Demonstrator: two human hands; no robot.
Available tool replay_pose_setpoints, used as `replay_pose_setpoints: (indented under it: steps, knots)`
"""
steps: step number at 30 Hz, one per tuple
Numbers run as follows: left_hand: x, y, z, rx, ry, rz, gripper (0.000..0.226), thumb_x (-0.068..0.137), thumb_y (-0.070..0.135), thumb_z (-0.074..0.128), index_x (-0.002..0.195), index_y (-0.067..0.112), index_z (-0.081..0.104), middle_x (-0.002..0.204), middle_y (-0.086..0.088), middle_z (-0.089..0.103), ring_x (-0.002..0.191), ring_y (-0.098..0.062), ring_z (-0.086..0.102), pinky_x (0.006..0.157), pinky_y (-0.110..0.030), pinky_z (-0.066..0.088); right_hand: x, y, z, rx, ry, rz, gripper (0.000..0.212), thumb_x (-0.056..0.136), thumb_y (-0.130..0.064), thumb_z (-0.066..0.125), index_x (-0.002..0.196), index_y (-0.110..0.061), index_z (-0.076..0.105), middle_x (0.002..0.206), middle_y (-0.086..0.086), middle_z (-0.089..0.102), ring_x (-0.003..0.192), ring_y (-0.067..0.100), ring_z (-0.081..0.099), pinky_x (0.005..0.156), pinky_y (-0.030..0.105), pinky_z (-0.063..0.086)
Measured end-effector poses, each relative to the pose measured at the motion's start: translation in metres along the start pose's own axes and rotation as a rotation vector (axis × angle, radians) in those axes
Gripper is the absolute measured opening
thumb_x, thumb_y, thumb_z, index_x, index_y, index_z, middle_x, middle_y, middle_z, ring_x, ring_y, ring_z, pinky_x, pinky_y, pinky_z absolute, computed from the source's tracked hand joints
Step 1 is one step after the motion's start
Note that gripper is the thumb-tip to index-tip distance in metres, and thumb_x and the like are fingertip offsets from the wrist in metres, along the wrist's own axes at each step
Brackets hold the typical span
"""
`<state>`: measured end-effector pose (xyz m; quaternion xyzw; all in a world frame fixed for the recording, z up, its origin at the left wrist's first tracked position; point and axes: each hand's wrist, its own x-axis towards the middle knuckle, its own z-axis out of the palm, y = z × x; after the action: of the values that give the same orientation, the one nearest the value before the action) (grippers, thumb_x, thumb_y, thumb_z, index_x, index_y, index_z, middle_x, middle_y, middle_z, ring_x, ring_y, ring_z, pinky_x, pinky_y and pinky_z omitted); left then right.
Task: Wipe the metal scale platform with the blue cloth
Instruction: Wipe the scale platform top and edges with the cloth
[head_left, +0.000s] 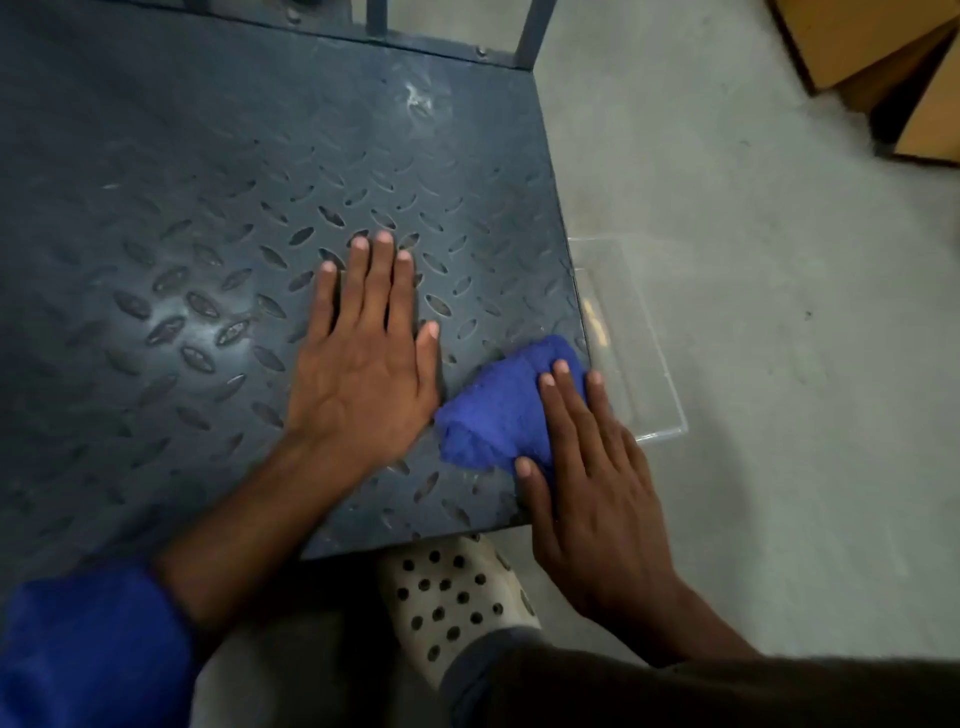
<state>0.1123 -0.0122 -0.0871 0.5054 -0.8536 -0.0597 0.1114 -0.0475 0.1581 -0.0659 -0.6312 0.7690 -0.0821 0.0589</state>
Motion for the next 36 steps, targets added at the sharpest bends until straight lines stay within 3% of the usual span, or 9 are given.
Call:
replay_pose_setpoints:
  steps: [5,10,13,17,22,27,29,31,36]
  knots:
    - [-0.03,0.009,-0.001,0.057,-0.029,0.046,0.07,0.108,0.037,0.017,0.167,-0.002,0.015,0.176,-0.021,0.01,0.165,-0.034,0.006,0.132,-0.056,0.008,0.058,0.012,0.006,0.091,0.065,-0.037,0.066,0.108,-0.041,0.044,0.163,-0.011,0.025,0.173,0.004,0.019,0.162,0.027,0.01,0.13,0.039,0.024]
    - [-0.036,0.018,0.0,0.031,-0.014,0.023,0.07,0.11,0.039,0.016,0.167,-0.002,0.015,0.176,-0.022,0.01,0.165,-0.034,0.006,0.132,-0.056,0.008,0.118,0.021,0.002,0.114,0.039,-0.008,0.065,0.11,-0.043,0.042,0.165,-0.015,0.022,0.173,0.002,0.017,0.162,0.026,0.009,0.131,0.037,0.017]
    - [-0.047,0.021,0.001,0.022,-0.033,0.019,0.071,0.11,0.039,0.017,0.167,-0.002,0.013,0.176,-0.023,0.009,0.165,-0.034,0.004,0.132,-0.057,0.008,0.078,0.015,0.001,0.079,0.04,-0.02,0.066,0.11,-0.042,0.041,0.165,-0.012,0.02,0.174,0.004,0.015,0.162,0.026,0.006,0.132,0.04,0.017]
    - [-0.052,0.028,0.001,0.013,-0.036,0.01,0.072,0.108,0.038,0.017,0.167,-0.003,0.01,0.176,-0.023,0.005,0.165,-0.035,0.001,0.132,-0.058,0.007,0.0,0.005,0.0,0.027,-0.018,0.041,0.069,0.109,-0.043,0.04,0.166,-0.013,0.013,0.175,0.002,0.005,0.162,0.025,-0.003,0.127,0.048,0.03]
    - [-0.037,0.031,0.003,-0.017,-0.034,0.013,0.074,0.107,0.039,0.02,0.166,-0.004,0.013,0.176,-0.023,0.007,0.165,-0.034,0.002,0.133,-0.055,0.005,-0.002,0.005,0.0,0.006,-0.022,0.014,0.07,0.109,-0.043,0.036,0.164,-0.006,0.016,0.174,0.011,0.007,0.162,0.03,0.0,0.127,0.052,0.027]
    - [0.007,0.034,0.005,-0.012,-0.053,-0.004,0.08,0.099,0.041,0.014,0.167,-0.002,0.011,0.176,-0.021,0.007,0.165,-0.032,0.003,0.134,-0.051,0.002,0.064,0.015,0.003,0.009,0.038,-0.084,0.069,0.109,-0.042,0.035,0.164,-0.005,0.017,0.173,0.012,0.013,0.162,0.024,0.007,0.13,0.05,0.015]
    - [0.033,0.033,0.005,0.016,-0.088,-0.03,0.081,0.099,0.044,0.007,0.167,0.0,0.004,0.177,-0.019,0.002,0.165,-0.031,-0.001,0.134,-0.05,0.0,0.106,0.014,0.005,0.015,0.04,-0.03,0.071,0.106,-0.05,0.031,0.166,-0.014,0.015,0.175,0.005,0.011,0.162,0.024,0.005,0.131,0.048,0.014]
    - [0.054,0.028,0.005,0.009,-0.101,-0.051,0.076,0.107,0.045,0.014,0.167,0.001,0.001,0.177,-0.018,0.001,0.165,-0.03,-0.002,0.134,-0.05,-0.001,0.152,0.013,0.003,0.021,0.034,0.018,0.072,0.104,-0.054,0.032,0.166,-0.021,0.014,0.175,0.0,0.01,0.162,0.022,0.004,0.131,0.045,0.015]
    - [0.069,0.005,0.004,-0.019,-0.095,-0.025,0.072,0.111,0.047,0.019,0.169,0.007,0.006,0.179,-0.011,0.001,0.165,-0.024,-0.003,0.134,-0.048,-0.003,0.261,0.016,-0.007,0.019,-0.031,0.056,0.074,0.106,-0.05,0.034,0.166,-0.012,0.012,0.174,0.011,0.01,0.161,0.031,0.008,0.132,0.044,0.01]
